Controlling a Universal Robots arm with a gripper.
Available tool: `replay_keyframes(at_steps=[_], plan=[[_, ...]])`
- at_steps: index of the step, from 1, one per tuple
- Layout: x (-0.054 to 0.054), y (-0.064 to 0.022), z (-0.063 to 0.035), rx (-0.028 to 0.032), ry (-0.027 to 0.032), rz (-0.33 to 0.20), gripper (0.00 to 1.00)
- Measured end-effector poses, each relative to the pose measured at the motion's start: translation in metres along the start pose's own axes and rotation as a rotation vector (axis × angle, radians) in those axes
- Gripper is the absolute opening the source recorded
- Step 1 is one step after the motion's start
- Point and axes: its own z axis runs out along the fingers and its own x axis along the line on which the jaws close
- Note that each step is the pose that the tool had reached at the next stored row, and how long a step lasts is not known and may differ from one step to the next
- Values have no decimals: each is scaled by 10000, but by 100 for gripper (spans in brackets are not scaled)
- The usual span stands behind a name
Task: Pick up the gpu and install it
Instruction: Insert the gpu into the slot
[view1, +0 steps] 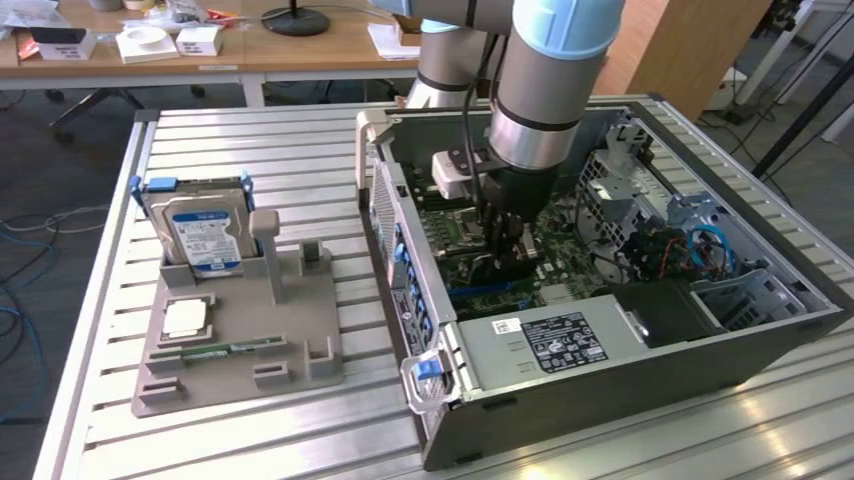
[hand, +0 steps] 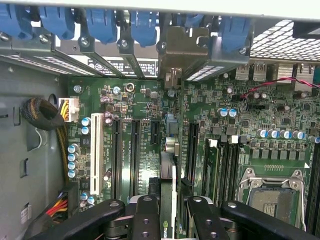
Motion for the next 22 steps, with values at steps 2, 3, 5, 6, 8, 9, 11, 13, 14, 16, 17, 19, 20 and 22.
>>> replay_keyframes(at_steps=[2, 3, 5, 6, 8, 9, 11, 13, 14, 16, 17, 19, 20, 22], plan=[[0, 2, -1, 2, 1, -2, 26], [0, 3, -1, 3, 1, -1, 26], [0, 5, -1, 4, 1, 0, 26], [0, 6, 0, 4, 1, -1, 26], [0, 10, 1, 5, 0, 0, 26], [0, 11, 4, 5, 0, 0, 26], [1, 14, 10, 3, 3, -2, 26], [0, 15, 12, 3, 2, -1, 26], [0, 15, 12, 3, 2, 0, 26], [0, 15, 19, 5, -2, 0, 26], [0, 16, 21, 5, -1, 0, 26], [0, 16, 21, 4, 1, 0, 26], [0, 16, 21, 5, 1, 0, 26], [0, 16, 24, 4, 2, 0, 26]])
